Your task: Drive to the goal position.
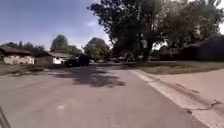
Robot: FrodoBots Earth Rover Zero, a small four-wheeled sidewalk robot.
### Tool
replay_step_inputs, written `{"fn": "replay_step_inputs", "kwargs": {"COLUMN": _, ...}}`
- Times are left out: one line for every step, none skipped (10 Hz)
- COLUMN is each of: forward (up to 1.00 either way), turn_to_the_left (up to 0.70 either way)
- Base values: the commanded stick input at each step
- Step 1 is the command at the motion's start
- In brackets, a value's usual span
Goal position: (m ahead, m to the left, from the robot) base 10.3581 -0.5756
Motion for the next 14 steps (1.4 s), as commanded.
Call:
{"fn": "replay_step_inputs", "kwargs": {"forward": 0.69, "turn_to_the_left": 0.03}}
{"fn": "replay_step_inputs", "kwargs": {"forward": 0.69, "turn_to_the_left": 0.03}}
{"fn": "replay_step_inputs", "kwargs": {"forward": 0.69, "turn_to_the_left": 0.03}}
{"fn": "replay_step_inputs", "kwargs": {"forward": 0.69, "turn_to_the_left": 0.03}}
{"fn": "replay_step_inputs", "kwargs": {"forward": 0.69, "turn_to_the_left": 0.03}}
{"fn": "replay_step_inputs", "kwargs": {"forward": 0.69, "turn_to_the_left": 0.03}}
{"fn": "replay_step_inputs", "kwargs": {"forward": 0.69, "turn_to_the_left": 0.03}}
{"fn": "replay_step_inputs", "kwargs": {"forward": 0.69, "turn_to_the_left": 0.03}}
{"fn": "replay_step_inputs", "kwargs": {"forward": 0.69, "turn_to_the_left": 0.03}}
{"fn": "replay_step_inputs", "kwargs": {"forward": 0.69, "turn_to_the_left": 0.03}}
{"fn": "replay_step_inputs", "kwargs": {"forward": 0.69, "turn_to_the_left": 0.03}}
{"fn": "replay_step_inputs", "kwargs": {"forward": 0.69, "turn_to_the_left": 0.03}}
{"fn": "replay_step_inputs", "kwargs": {"forward": 0.69, "turn_to_the_left": 0.03}}
{"fn": "replay_step_inputs", "kwargs": {"forward": 0.69, "turn_to_the_left": 0.03}}
